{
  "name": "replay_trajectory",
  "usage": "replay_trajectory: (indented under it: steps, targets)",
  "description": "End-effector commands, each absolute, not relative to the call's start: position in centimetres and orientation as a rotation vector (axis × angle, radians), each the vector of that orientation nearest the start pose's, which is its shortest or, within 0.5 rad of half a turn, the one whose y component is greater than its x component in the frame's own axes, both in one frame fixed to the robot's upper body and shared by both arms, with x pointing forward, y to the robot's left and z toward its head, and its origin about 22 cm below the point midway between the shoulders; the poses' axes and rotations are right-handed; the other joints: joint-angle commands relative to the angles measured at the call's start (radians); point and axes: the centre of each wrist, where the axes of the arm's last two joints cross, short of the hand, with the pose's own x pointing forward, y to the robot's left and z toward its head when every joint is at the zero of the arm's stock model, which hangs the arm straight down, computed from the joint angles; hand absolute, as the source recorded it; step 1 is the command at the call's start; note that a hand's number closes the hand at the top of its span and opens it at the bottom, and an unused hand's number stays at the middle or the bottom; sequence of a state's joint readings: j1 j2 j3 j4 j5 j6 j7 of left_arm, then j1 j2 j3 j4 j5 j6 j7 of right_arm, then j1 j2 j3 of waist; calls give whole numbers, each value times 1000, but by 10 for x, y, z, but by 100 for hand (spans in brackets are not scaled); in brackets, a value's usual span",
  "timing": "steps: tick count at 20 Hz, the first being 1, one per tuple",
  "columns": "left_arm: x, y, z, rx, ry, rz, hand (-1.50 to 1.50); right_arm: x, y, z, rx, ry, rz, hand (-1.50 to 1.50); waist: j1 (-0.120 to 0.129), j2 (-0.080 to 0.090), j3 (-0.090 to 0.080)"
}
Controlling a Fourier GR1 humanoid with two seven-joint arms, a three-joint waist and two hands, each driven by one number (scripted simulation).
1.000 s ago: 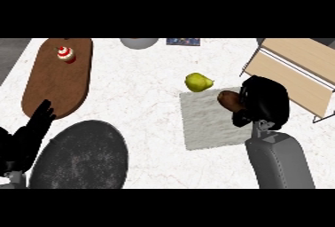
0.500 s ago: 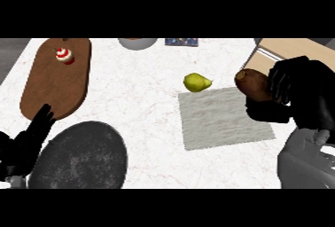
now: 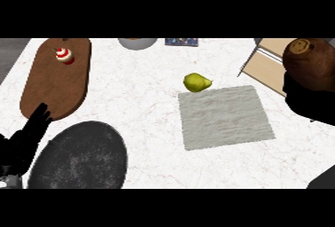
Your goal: Pick the sweet potato from the placemat and place it in the tiered shelf
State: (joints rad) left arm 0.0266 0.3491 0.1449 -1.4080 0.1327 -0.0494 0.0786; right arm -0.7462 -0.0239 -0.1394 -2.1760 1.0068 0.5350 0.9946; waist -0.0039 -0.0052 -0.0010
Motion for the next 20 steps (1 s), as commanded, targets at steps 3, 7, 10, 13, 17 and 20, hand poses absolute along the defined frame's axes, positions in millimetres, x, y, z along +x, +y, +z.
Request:
replay_trajectory:
  steps: [3, 7, 10, 13, 17, 20]
  targets:
    - [230, 352, -7, 244, -1308, -38, 0, 225, -179, 342, -1224, -1389, 179, 150, 1, -1, -1]
    - [233, 358, -1, 257, -1323, -18, 0, 239, -205, 351, -1395, -1278, 227, 150, -10, -1, -1]
    - [219, 359, -2, 264, -1323, -33, 0, 246, -198, 363, -1399, -1262, 205, 150, 8, -1, -1]
    - [226, 352, -12, 246, -1330, -41, 0, 256, -205, 382, -1423, -1239, 237, 150, 3, 1, -1]
    - [237, 349, 1, 239, -1325, -36, 0, 265, -220, 408, -1406, -1238, 227, 150, 6, 1, 0]
    - [232, 357, 9, 268, -1336, -43, 0, 288, -247, 393, -1468, -1162, 230, 150, 10, 4, 1]
